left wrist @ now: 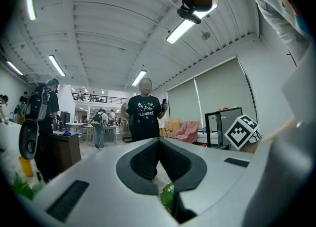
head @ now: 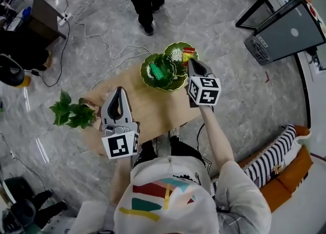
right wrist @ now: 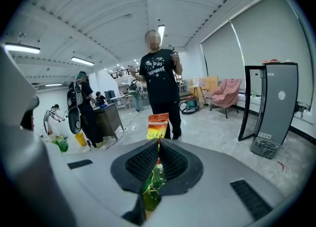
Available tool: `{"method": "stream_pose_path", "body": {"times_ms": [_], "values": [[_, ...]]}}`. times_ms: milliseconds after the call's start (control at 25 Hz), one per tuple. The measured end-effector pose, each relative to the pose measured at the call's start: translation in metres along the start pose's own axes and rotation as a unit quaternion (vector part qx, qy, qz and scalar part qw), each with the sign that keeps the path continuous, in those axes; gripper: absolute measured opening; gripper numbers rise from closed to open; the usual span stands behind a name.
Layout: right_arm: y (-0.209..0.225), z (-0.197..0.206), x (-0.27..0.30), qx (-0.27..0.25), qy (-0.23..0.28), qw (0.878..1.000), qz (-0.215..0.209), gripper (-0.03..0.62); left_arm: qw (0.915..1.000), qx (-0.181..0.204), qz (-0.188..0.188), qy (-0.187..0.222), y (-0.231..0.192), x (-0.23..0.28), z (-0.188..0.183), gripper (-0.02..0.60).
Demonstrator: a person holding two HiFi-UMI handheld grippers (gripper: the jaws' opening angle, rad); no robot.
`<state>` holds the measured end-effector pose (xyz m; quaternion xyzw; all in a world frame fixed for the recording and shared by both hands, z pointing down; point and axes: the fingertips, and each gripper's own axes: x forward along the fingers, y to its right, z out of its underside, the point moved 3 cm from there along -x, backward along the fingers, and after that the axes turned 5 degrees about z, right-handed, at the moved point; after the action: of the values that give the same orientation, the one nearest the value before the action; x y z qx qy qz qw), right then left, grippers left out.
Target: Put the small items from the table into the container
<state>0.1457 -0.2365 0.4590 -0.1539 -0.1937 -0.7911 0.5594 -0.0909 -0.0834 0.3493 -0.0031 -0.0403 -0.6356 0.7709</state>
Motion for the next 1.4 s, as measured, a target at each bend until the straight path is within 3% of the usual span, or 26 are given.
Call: {"method": "stream_pose_path", "body": {"times_ms": [120,160,200,240,600,840,880,920,960,1160,1400], "values": [[0.015,0.012,0.028,-0.004,-0.01,1.0,0.013,0.028,1.0,0.0,-0.002,-0.002,0.005,0.005,0.001,0.006],[0.019,0.015,0.035,-0.001,-0.013,1.0,0.022,0.058,1.0,0.0,-0.001,-0.001,0.007,0.006,0.001,0.006],[0.021,0.017,0.04,0.003,-0.013,1.0,0.028,0.184,1.0,0.001,-0.001,0.0,0.008,0.007,0.0,0.006],[0.022,0.018,0.042,0.005,-0.012,0.999,0.032,0.224,1.0,0.002,-0.001,0.002,0.009,0.007,-0.001,0.006],[0.007,-0.009,0.014,-0.047,0.025,0.998,0.015,0.222,0.9998,0.002,-0.005,0.02,0.002,0.002,-0.011,0.006],[-0.006,-0.046,-0.033,-0.046,0.079,0.996,0.005,0.222,0.9993,0.004,-0.007,0.037,0.001,-0.007,-0.028,0.006],[-0.009,-0.054,-0.047,-0.048,0.091,0.995,0.004,0.221,0.9991,0.007,-0.008,0.041,0.001,-0.01,-0.032,0.006],[-0.012,-0.064,-0.062,-0.05,0.105,0.993,0.007,0.151,0.9989,0.011,-0.008,0.045,0.001,-0.012,-0.038,0.006],[-0.016,-0.074,-0.078,-0.052,0.122,0.991,0.01,0.02,0.9986,0.015,-0.009,0.05,0.001,-0.014,-0.044,0.006],[-0.049,-0.108,-0.155,-0.055,0.202,0.978,-0.002,0.012,0.996,0.032,-0.007,0.084,0.002,-0.028,-0.072,0.006],[-0.087,-0.101,-0.196,-0.028,0.217,0.975,-0.035,0.014,0.9932,0.045,-0.012,0.106,-0.005,-0.042,-0.091,0.006]]}}
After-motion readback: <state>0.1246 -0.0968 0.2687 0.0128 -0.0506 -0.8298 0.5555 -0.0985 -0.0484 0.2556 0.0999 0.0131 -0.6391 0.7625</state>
